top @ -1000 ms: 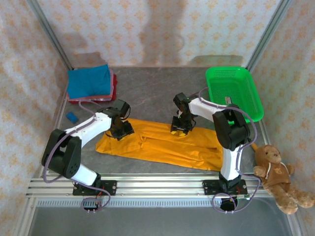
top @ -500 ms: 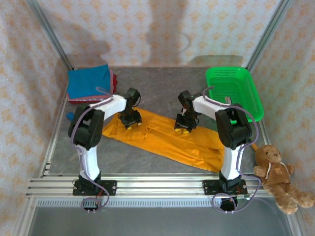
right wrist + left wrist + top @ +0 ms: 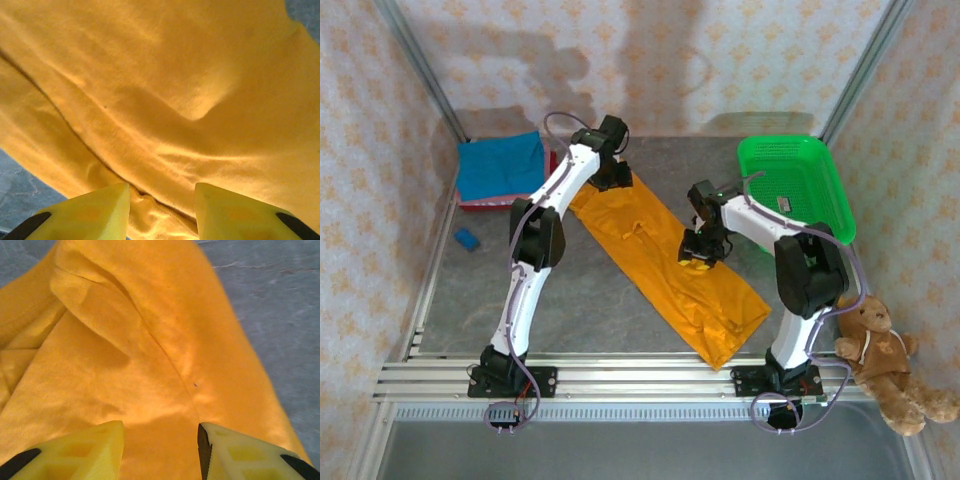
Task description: Fold and stack the t-shirts
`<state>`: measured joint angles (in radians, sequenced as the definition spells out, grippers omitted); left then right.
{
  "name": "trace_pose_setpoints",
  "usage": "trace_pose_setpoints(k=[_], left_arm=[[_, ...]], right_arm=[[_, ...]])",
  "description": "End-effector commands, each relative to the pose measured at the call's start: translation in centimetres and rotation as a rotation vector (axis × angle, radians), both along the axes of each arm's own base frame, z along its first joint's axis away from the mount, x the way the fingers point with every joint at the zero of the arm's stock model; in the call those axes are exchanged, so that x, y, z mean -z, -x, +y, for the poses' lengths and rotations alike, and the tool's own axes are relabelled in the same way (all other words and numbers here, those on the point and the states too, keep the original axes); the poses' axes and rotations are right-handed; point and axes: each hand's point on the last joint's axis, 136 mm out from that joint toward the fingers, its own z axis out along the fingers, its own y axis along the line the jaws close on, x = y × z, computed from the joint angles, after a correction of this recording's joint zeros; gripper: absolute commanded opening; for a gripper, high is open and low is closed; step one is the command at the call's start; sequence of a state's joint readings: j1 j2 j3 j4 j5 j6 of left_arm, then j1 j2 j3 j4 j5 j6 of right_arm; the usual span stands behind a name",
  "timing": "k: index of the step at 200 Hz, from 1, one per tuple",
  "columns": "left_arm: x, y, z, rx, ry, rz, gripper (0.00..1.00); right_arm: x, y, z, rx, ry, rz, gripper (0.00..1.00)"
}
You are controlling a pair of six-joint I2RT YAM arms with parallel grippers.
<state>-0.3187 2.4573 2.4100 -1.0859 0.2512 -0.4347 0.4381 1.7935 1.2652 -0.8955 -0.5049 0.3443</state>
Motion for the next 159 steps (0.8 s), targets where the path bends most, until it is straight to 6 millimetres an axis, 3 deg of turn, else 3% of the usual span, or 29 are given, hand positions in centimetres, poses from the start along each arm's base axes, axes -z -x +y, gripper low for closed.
trace_pose_setpoints(k=[1, 27, 51, 81, 118, 159], left_arm=[[-2.6, 2.3, 1.2, -0.01, 0.0, 0.017, 0.46], [-1.7, 5.1, 1.5, -0.086, 0.037, 0.083, 0.46], [0.9, 7.7, 1.8, -0.173, 0.049, 0.133, 0.46], [4.3, 9.5, 0.9, -0.217, 0.088, 0.158, 0.46], [7.5, 9.5, 0.5, -0.241, 0.104, 0.182, 0.46], [10.7, 8.1, 3.6, -0.258, 0.017, 0.262, 0.45]], right_arm=[[-0.1, 2.0, -0.1, -0.01, 0.018, 0.038, 0.39], [0.3, 2.7, -0.3, -0.016, 0.04, 0.044, 0.39], [0.5, 2.6, -0.7, -0.005, 0.063, 0.037, 0.39], [0.3, 2.4, -0.6, 0.002, 0.06, 0.03, 0.39], [0.1, 2.8, -0.8, -0.012, 0.058, 0.024, 0.39], [-0.1, 3.2, -0.8, -0.007, 0.044, 0.025, 0.39]])
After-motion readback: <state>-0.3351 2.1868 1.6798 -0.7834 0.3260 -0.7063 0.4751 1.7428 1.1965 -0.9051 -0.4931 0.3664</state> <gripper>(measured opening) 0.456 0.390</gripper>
